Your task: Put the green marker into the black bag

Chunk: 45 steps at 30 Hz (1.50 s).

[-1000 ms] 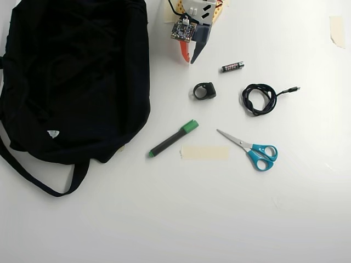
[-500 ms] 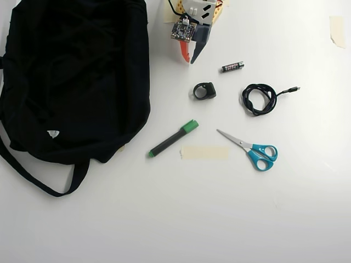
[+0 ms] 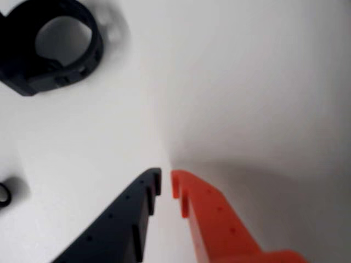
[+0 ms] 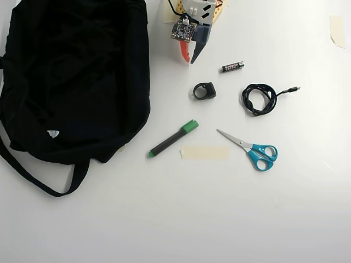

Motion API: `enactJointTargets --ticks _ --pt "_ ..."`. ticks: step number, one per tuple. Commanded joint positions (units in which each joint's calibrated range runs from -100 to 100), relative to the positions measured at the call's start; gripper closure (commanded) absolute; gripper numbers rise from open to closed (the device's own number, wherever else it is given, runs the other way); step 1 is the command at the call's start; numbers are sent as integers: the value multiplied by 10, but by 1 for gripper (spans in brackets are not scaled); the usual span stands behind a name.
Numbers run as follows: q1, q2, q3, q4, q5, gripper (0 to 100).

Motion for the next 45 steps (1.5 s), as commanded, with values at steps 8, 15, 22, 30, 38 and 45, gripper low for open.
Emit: enactJointTargets --ticks 8,15,22,30,38,45 --pt "-1 -9 9 21 2 98" --pt "-5 -9 9 21 -3 98" --pt "-5 -9 9 21 -3 98" --pt "-5 -10 9 21 -3 98" --pt "-5 -11 8 -8 -3 98" --pt "-2 -1 -30 -79 -3 98"
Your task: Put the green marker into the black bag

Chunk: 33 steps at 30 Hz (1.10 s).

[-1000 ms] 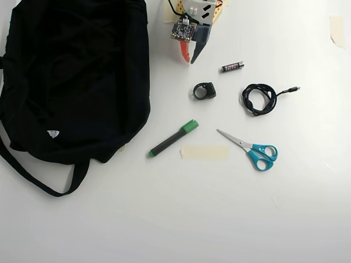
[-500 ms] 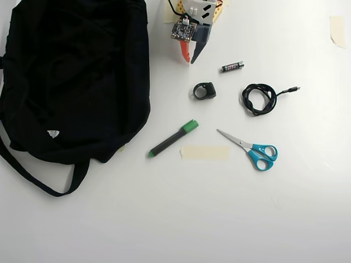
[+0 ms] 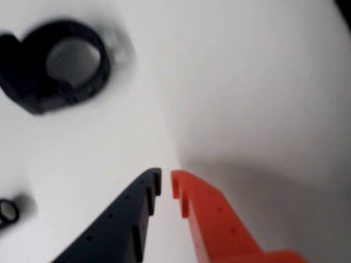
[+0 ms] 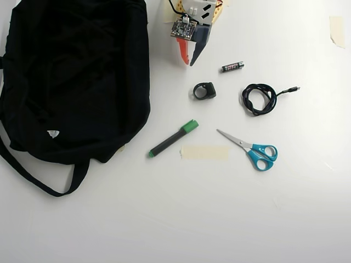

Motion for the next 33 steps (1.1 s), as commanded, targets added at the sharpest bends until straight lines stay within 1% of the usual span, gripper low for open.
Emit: enactJointTargets --ticks 1,5,10,14,21,27,33 --pt "0 1 -36 -36 -2 98" --pt "-1 2 -70 -76 -1 98" --pt "-2 31 -120 -162 4 98" --pt "-4 156 -201 -214 4 98" --pt "-19 380 -407 -231 4 98" --pt "-21 539 -563 -275 4 98" --pt "-20 624 -636 -323 4 98"
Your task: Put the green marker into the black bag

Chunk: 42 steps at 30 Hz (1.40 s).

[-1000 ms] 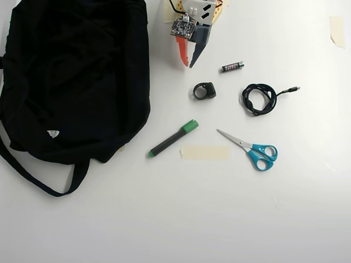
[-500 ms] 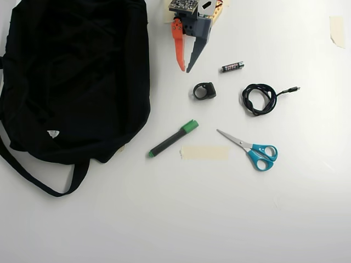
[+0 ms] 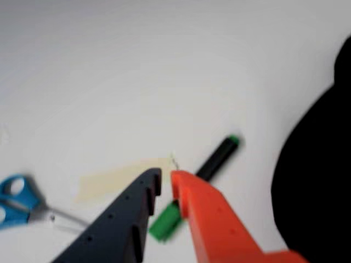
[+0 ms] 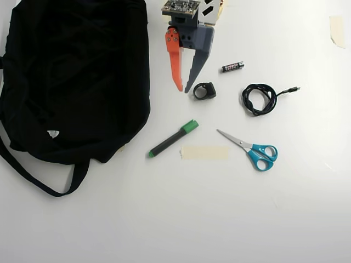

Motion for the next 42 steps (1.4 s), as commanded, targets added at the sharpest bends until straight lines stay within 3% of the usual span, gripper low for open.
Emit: enactJointTargets --ticks 1,8,19,42 --pt "-2 50 -64 -57 2 98" --pt "-6 109 -65 -229 -2 98" --pt "-35 215 -144 -393 3 98" --pt "-68 265 -221 -407 2 98"
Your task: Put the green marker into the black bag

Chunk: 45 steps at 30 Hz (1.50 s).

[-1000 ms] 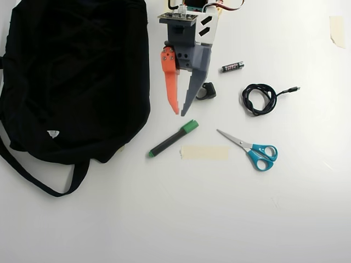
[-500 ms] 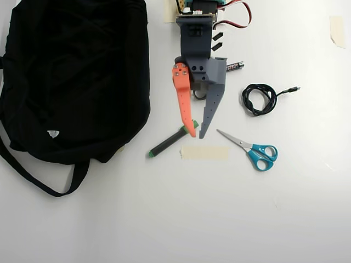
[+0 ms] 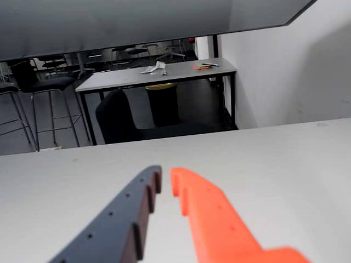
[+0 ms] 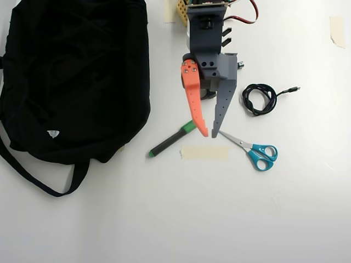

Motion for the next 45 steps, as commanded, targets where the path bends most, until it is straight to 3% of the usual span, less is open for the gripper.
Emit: enactJointTargets --ticks 1,22,27,35,45 --pt "-4 10 -37 -11 3 98" --pt "-7 56 -64 -2 3 98" --pt "-4 52 -66 74 3 98" --pt "9 47 -65 293 4 98" --pt "-4 54 -64 447 3 98"
